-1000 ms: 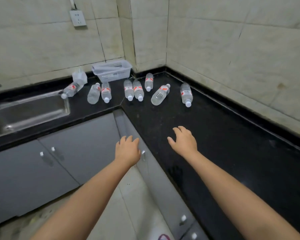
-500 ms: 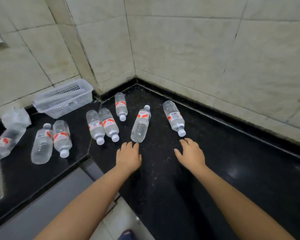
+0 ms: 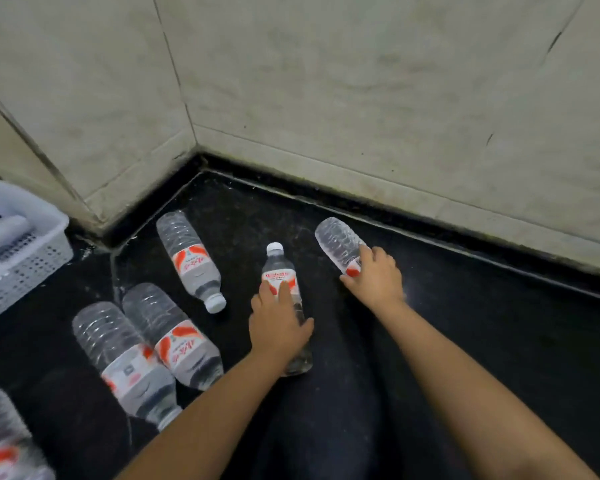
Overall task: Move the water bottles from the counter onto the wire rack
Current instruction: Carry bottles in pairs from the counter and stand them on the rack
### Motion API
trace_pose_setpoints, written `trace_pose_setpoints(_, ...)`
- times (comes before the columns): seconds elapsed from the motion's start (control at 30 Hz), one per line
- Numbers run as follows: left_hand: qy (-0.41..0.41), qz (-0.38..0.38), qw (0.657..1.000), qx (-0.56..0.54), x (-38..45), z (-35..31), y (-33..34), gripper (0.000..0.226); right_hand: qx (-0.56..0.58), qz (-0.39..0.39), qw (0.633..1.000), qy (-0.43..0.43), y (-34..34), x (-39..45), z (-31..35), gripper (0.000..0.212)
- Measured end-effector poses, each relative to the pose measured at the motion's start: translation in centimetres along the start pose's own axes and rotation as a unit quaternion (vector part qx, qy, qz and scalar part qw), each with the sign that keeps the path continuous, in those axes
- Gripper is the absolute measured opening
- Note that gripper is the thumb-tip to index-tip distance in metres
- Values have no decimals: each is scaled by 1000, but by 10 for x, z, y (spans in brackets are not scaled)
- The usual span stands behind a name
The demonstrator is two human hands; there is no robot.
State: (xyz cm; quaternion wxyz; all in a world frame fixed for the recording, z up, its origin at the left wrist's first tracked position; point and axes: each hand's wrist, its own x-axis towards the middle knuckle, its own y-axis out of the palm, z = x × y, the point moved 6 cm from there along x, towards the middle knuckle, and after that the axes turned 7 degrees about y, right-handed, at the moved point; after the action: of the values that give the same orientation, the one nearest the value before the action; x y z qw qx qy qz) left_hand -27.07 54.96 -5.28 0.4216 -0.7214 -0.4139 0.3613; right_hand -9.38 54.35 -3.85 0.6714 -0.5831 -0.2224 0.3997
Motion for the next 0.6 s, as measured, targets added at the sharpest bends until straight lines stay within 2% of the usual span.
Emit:
trace_pose_setpoints(0.13, -1, -17, 999, -51, 6, 9, 3, 76, -25, -2, 999, 36, 10, 13, 8, 55)
trace_pose_setpoints(0.3, -11, -24, 994, -107, 5, 16, 3, 75, -42, 41, 998, 4, 11, -9, -2, 70)
trace_pose_setpoints(0.4, -7, -21, 991, -136, 2, 16, 0, 75, -122, 79, 988, -45, 13, -46, -22, 73)
trace_pose_setpoints(0.5, 24, 15, 994, -105, -8, 6, 1, 78, -197, 119, 969, -90, 14, -85, -53, 76)
trace_pose_setpoints(0.53, 46, 34, 994, -89, -15, 0, 4, 79, -208, 119, 963, -124, 14, -97, -62, 74)
trace_pose_setpoints(0.6, 90, 73, 990, -75, -34, -14, 12, 78, -213, 69, 945, -240, 11, -123, -76, 62)
